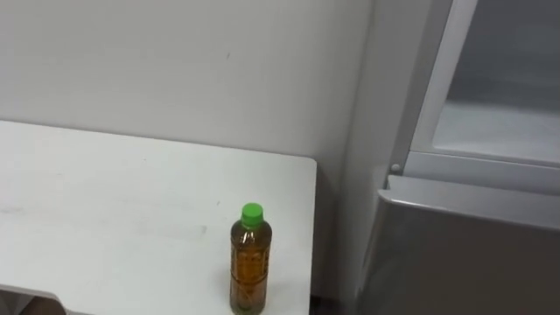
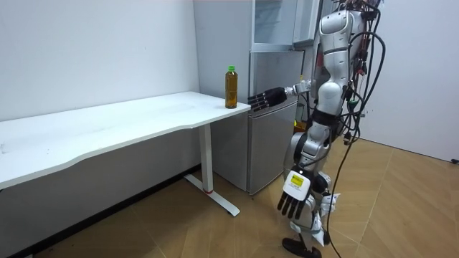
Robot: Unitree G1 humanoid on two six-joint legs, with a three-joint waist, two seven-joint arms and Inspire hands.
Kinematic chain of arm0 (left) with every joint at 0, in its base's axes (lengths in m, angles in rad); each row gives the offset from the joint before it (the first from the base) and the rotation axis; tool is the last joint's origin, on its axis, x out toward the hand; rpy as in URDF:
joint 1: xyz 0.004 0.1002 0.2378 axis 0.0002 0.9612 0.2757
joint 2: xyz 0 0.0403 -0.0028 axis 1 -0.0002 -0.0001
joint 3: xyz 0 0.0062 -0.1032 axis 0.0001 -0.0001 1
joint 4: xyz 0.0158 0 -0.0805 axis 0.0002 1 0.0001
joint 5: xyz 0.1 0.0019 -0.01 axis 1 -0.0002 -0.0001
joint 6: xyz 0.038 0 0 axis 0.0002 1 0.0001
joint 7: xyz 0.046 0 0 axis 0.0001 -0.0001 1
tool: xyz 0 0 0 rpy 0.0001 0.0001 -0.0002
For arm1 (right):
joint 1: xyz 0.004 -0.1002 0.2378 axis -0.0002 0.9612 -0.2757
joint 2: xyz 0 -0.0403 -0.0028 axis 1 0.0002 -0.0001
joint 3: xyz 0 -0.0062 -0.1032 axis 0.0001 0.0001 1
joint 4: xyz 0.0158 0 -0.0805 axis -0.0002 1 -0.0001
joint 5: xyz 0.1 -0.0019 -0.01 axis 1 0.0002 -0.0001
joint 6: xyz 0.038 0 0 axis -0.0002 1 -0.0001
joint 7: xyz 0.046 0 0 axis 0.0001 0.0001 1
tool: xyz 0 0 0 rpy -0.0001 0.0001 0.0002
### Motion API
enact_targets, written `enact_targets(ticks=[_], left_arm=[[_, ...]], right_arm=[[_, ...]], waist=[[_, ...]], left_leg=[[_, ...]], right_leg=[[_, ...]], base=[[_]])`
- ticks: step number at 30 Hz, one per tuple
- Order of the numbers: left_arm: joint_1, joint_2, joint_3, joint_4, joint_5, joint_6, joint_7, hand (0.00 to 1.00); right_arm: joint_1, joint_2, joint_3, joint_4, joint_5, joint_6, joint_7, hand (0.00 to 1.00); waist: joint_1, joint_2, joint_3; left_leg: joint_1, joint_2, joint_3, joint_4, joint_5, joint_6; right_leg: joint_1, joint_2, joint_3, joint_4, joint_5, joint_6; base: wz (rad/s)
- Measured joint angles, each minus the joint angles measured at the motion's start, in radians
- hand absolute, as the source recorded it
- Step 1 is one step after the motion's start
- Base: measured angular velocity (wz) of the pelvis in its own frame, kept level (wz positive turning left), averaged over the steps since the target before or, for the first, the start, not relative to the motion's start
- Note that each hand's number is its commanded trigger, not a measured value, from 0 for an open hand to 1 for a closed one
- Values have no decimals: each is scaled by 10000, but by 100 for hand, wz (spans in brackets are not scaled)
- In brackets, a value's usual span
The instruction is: Put the bottle in the upper fridge
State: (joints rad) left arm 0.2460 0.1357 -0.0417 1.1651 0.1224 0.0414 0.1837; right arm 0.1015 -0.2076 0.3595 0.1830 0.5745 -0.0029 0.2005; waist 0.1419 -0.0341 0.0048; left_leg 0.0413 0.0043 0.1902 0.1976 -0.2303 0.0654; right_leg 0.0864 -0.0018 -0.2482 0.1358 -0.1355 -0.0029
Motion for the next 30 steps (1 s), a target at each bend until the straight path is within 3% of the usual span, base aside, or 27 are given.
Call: enact_targets(ticks=[5, 13, 16, 20, 30], left_arm=[[-36, 157, -378, -72, -2, 32, 3, 0], [-158, 303, -418, -76, 34, 51, 4, 0], [-196, 348, -511, -77, 69, 51, 6, 0], [-219, 327, -518, -65, 279, 53, 4, 0], [-117, 322, -554, -16, 274, 398, 2, 0]], right_arm=[[-18, -64, 13, -200, -136, 100, 0, 0], [-61, -241, 91, -956, -344, 266, 119, 0], [-602, -144, 593, -1825, -276, 171, 768, 0], [-1104, 258, 983, -2336, -257, 110, 1607, 0], [-1253, 444, 1010, -2471, -239, 184, 2332, 0]], waist=[[15, -1, 2], [31, -22, 31], [66, -22, 34], [398, -44, 29], [598, -10, 38]], left_leg=[[13, 15, -13, -14, 20, -33], [19, 35, -13, -73, 67, -105], [27, 42, -25, -91, 82, -128], [59, 24, -79, -104, 90, -131], [64, -57, -400, -118, 122, -77]], right_leg=[[-2, 14, 7, 0, -10, -17], [-24, 41, -10, 0, -36, -61], [-21, 48, -17, -3, -57, -97], [29, 35, -25, -11, -58, -97], [108, -1, -15, -17, -59, -95]], base=[[0], [0], [2], [7], [9]])
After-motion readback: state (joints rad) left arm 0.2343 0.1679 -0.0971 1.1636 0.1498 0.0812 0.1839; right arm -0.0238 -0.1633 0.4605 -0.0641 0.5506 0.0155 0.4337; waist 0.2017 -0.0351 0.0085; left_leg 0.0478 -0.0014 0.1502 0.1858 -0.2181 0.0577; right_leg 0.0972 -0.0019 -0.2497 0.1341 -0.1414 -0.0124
